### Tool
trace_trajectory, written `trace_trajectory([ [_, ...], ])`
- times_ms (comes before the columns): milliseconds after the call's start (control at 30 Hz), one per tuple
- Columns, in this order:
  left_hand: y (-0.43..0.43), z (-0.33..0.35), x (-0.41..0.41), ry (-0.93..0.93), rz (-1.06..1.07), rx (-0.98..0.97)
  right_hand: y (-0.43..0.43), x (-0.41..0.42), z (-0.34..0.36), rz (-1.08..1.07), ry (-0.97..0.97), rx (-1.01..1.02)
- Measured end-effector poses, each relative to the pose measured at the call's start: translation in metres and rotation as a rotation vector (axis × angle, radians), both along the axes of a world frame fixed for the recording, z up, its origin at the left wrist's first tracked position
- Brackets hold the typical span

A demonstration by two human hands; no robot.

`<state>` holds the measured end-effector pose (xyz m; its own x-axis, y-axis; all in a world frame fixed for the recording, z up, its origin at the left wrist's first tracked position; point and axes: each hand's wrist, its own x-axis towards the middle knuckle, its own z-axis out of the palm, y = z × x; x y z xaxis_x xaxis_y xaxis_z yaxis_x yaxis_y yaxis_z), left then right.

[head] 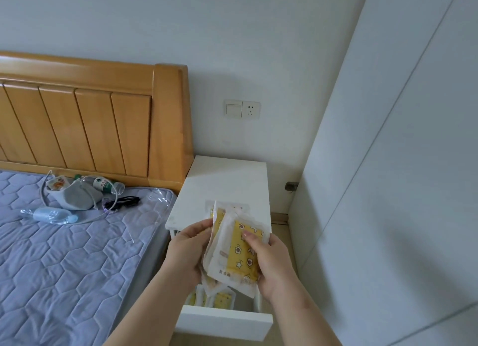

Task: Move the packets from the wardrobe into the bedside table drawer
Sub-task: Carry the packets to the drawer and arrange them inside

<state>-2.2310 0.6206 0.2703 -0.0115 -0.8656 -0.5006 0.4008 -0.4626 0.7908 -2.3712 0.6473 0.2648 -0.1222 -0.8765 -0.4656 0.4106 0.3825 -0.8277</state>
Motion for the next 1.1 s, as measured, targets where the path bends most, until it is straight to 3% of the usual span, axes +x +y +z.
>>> trace_trajectory([
  [300, -0.018, -0.040, -0.014, -0.127, -0.019, 0.074, -0.017, -0.018, -0.051, 0.146, -0.071, 0.143],
  [667, -0.105, -0.091, 0.076, -0.099, -0.201, 0.250, -0.087, 0.047, -0.100, 0.151, -0.061, 0.357],
  [833, -0.136, -0.135, 0.105, -0.303, -0.219, 0.340, -0.105, 0.093, -0.134, 0.084, -0.075, 0.434],
  [967, -0.151, -0.171, 0.116, -0.380, -0.218, 0.446, -0.111, 0.112, -0.170, 0.002, -0.123, 0.482],
  [1100, -0.166, -0.209, 0.115, -0.452, -0.178, 0.512, -0.129, 0.110, -0.210, 0.049, -0.119, 0.510],
])
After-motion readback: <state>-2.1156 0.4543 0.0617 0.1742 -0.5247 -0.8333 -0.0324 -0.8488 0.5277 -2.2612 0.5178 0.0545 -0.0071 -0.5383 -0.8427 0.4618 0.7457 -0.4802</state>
